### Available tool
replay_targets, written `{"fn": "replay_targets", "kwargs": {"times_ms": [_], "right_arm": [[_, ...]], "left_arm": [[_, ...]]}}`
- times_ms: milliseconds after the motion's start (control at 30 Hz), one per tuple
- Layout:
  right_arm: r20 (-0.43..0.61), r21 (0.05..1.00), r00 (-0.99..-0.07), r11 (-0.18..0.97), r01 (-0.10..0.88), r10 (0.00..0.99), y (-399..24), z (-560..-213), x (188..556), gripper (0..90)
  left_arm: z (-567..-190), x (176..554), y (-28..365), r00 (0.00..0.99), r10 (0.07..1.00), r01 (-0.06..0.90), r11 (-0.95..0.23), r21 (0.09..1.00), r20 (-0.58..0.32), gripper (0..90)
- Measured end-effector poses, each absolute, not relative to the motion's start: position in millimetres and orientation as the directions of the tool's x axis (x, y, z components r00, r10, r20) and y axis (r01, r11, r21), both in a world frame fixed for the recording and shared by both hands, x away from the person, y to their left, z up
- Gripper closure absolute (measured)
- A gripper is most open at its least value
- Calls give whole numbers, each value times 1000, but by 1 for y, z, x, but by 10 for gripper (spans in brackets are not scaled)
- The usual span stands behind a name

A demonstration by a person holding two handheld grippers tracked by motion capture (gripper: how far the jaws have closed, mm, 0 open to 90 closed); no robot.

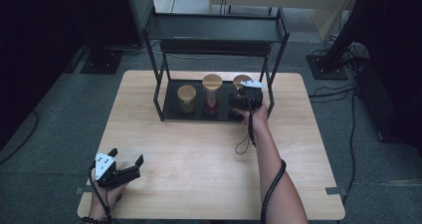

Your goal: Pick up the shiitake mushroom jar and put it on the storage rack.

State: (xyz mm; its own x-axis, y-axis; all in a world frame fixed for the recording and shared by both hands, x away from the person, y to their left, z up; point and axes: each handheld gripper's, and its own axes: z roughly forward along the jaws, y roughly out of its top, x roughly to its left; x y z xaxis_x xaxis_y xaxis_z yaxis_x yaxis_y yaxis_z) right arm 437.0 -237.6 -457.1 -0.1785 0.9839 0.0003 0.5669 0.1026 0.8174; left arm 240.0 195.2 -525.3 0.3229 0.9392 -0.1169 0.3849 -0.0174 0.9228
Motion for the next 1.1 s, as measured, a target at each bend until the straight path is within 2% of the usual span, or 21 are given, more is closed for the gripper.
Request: {"fn": "replay_targets", "kwargs": {"times_ms": [100, 200, 267, 433, 700, 1100], "right_arm": [[9, 817, -180, 96, 569, 984, -238, -457, 437, 221], [39, 831, -186, 71, 551, 982, -238, -458, 436, 63], [48, 838, -186, 62, 542, 981, -238, -459, 435, 0], [45, 840, -213, 79, 536, 976, -236, -459, 433, 0], [32, 847, -188, 73, 526, 982, -235, -461, 429, 0], [10, 842, -198, 99, 531, 980, -236, -473, 420, 0]], "left_arm": [[-525, 240, 195, 323, 939, 383, -17, 923, -117, 4], [-525, 240, 195, 324, 939, 383, -19, 924, -115, 4], [-525, 240, 195, 323, 939, 384, -18, 923, -116, 4], [-525, 240, 194, 321, 940, 381, -21, 924, -111, 4], [-525, 240, 194, 321, 941, 382, -22, 924, -111, 4], [-525, 240, 194, 322, 940, 383, -22, 924, -111, 4]]}}
